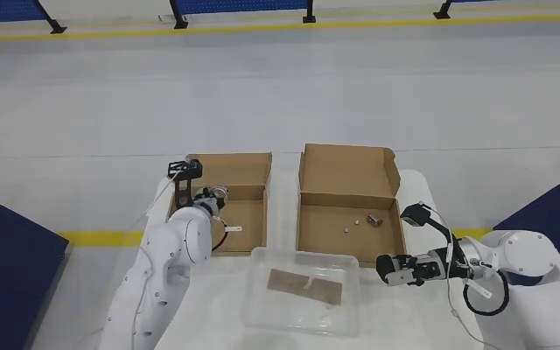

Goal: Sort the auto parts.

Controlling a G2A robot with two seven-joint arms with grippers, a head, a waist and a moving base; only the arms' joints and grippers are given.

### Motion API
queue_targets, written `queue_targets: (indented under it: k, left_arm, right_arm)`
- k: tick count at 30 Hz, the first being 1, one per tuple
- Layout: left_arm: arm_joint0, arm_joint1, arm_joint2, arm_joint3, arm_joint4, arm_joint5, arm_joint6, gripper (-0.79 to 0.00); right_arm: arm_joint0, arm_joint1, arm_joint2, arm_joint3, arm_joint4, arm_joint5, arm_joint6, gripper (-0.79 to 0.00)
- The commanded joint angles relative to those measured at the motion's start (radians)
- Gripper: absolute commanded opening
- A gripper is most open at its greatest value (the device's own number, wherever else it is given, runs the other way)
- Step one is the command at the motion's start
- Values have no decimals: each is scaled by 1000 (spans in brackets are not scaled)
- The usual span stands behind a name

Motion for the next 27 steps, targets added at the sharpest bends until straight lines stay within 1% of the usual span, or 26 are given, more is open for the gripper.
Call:
queue_targets:
  k: [1,8,10,12,15,18,20,22,23,24,27]
  left_arm:
    - [-2,0,1,0,4,5,-3,-785]
    - [3,-1,-4,4,-11,4,5,-785]
    - [0,-3,-20,32,-29,7,22,-785]
    - [-24,-7,-28,64,-62,1,-9,-785]
    - [-83,-10,-14,138,-32,0,-77,-785]
    - [-159,-19,14,220,-25,-12,-160,-785]
    - [-205,-25,33,277,-15,-29,-181,-785]
    - [-241,-33,37,338,-46,-47,-200,-785]
    - [-269,-39,46,382,-46,-50,-203,-785]
    - [-280,-43,49,407,-57,-53,-206,-785]
    - [-343,-61,75,524,-76,-76,-229,-785]
  right_arm:
    - [0,0,0,0,0,0,0,0]
    - [0,0,0,0,0,0,0,0]
    - [0,0,0,0,0,0,0,0]
    - [0,0,0,0,0,0,0,0]
    - [0,0,0,0,0,0,0,0]
    - [0,0,0,0,0,0,0,0]
    - [0,0,0,0,0,0,0,0]
    - [0,0,0,0,0,0,0,0]
    - [0,0,0,0,0,0,0,0]
    - [0,0,0,0,0,0,0,0]
    - [0,0,0,0,0,0,0,0]
